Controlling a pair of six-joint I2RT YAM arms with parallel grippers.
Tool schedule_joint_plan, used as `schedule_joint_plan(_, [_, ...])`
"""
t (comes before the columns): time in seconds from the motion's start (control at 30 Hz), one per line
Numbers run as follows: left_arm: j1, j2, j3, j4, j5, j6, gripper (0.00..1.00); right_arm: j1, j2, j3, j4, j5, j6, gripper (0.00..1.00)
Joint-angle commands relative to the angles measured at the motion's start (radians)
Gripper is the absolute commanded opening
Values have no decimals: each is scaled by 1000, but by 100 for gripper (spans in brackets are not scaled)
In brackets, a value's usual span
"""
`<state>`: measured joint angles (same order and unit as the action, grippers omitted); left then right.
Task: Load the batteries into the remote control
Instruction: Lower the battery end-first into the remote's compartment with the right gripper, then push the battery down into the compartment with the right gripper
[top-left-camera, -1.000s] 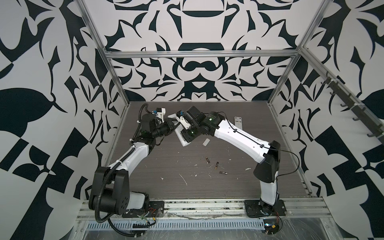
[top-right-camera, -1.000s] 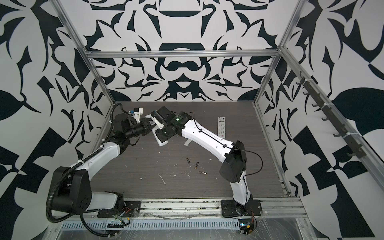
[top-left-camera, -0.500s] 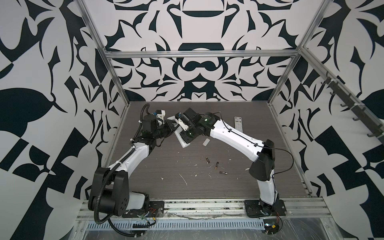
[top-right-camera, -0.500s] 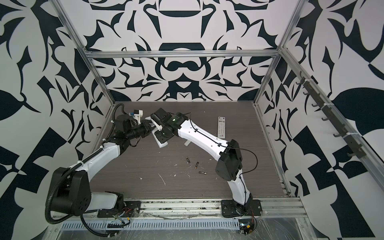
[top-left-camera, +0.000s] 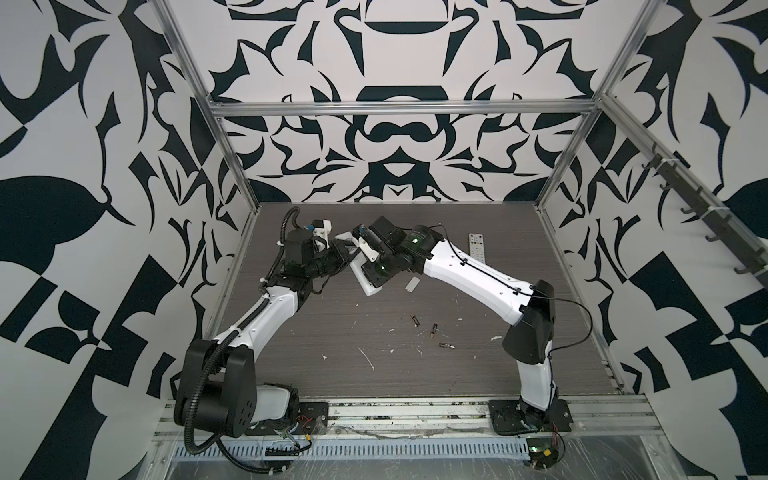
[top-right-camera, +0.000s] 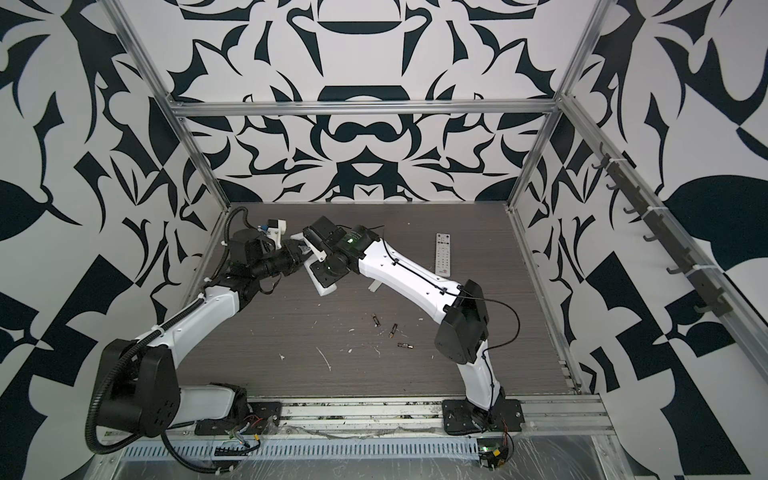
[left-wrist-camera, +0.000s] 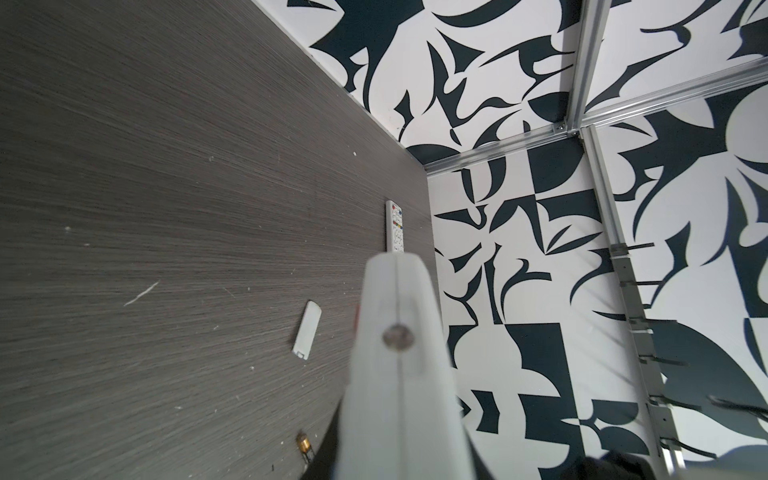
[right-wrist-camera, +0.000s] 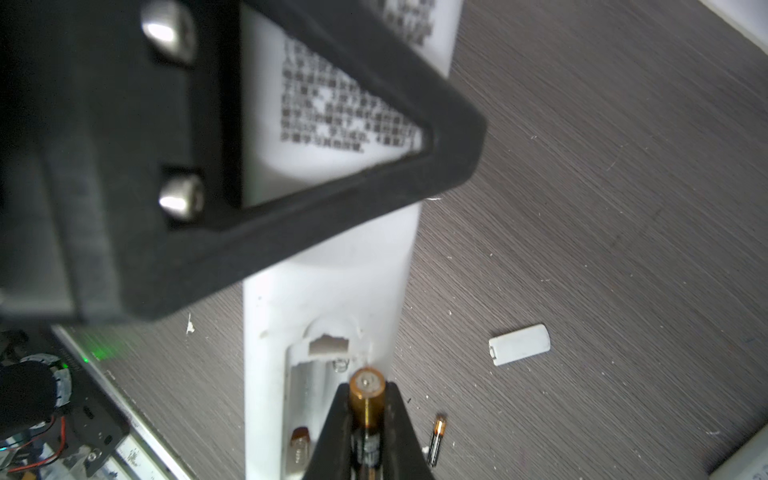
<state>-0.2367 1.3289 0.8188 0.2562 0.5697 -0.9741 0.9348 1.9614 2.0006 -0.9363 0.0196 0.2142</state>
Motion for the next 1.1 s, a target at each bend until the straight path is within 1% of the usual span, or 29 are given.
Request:
schedule_joint_plan(0.0, [-12,-46,41,138,60,-80,0,6,-98,-33,85,-19,45,0])
schedule_joint_plan(0.17, [-12,-32,41,219,58,-132,0,6,-163,-131,204,-56,69,0])
schedule_joint_plan(0.4, [-11,-34,41,222,56,-138,0,5,-242,-239,315,-58,83,0])
schedule_joint_plan(0.57, [-11,-30,42,249,58,-155,0,4,-234,-258,353,-75,90,0])
schedule_joint_plan(0.73, [-12,-35,40,260,61,-167,0,4,-242,-288,393,-64,91,0])
schedule_joint_plan(0.93, [-12,-40,31,274,66,-182,0,-3,-274,-338,477,-58,107,0])
schedule_joint_plan(1.07, [-12,-36,37,278,68,-190,0,-9,-299,-377,533,-75,119,0])
